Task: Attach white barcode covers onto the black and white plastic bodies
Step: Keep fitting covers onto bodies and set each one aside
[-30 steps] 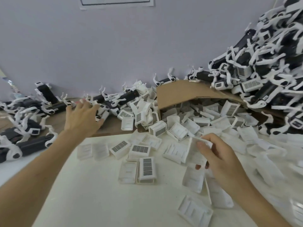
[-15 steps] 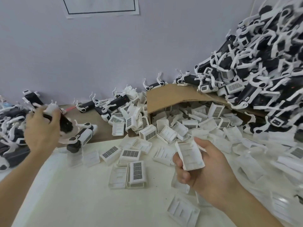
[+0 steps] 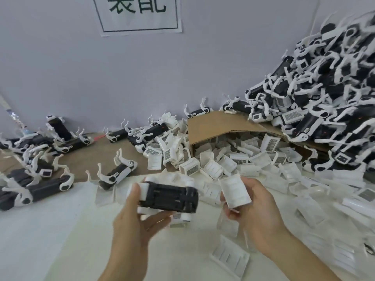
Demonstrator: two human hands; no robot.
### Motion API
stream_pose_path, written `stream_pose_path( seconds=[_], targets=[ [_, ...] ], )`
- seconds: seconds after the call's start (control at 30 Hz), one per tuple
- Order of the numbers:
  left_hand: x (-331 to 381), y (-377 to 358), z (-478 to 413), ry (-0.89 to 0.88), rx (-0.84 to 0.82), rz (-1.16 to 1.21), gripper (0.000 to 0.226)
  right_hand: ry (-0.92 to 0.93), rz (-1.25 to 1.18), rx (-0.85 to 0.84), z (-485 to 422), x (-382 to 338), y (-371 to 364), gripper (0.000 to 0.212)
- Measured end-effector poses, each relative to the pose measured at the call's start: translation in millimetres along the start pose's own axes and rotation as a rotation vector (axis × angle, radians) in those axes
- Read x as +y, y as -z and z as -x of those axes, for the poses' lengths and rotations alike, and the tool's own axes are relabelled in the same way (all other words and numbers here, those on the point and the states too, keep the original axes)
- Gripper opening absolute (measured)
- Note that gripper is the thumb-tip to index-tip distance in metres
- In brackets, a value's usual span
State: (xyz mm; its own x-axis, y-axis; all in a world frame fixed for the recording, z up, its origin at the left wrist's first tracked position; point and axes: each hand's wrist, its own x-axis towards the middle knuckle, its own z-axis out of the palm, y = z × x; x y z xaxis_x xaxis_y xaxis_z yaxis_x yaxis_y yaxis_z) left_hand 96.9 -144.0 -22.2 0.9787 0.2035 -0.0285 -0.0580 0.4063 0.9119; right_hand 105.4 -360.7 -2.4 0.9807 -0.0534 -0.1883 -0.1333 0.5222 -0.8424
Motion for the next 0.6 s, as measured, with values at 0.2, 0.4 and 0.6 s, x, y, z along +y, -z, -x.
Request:
stream_pose_path(
  seconds=[0.2, 0.4, 0.6],
  targets=[
    [-6.3, 4.2, 11.4, 0.211, -0.165, 0.170, 0.047, 0.555, 0.714, 0.054, 1.9, 8.4, 4.4, 0.035],
    [-12.4, 0.9, 18.7, 0.258, -0.216, 0.171, 0.053, 0.821, 0.986, -0.062, 4.9, 24.7, 3.5, 0.037],
    [-13.3, -2.5, 21.3, 0.295, -0.292, 0.211, 0.049, 0.855, 1.073, -0.194, 6.4, 28.8, 3.0, 0.037]
  ],
)
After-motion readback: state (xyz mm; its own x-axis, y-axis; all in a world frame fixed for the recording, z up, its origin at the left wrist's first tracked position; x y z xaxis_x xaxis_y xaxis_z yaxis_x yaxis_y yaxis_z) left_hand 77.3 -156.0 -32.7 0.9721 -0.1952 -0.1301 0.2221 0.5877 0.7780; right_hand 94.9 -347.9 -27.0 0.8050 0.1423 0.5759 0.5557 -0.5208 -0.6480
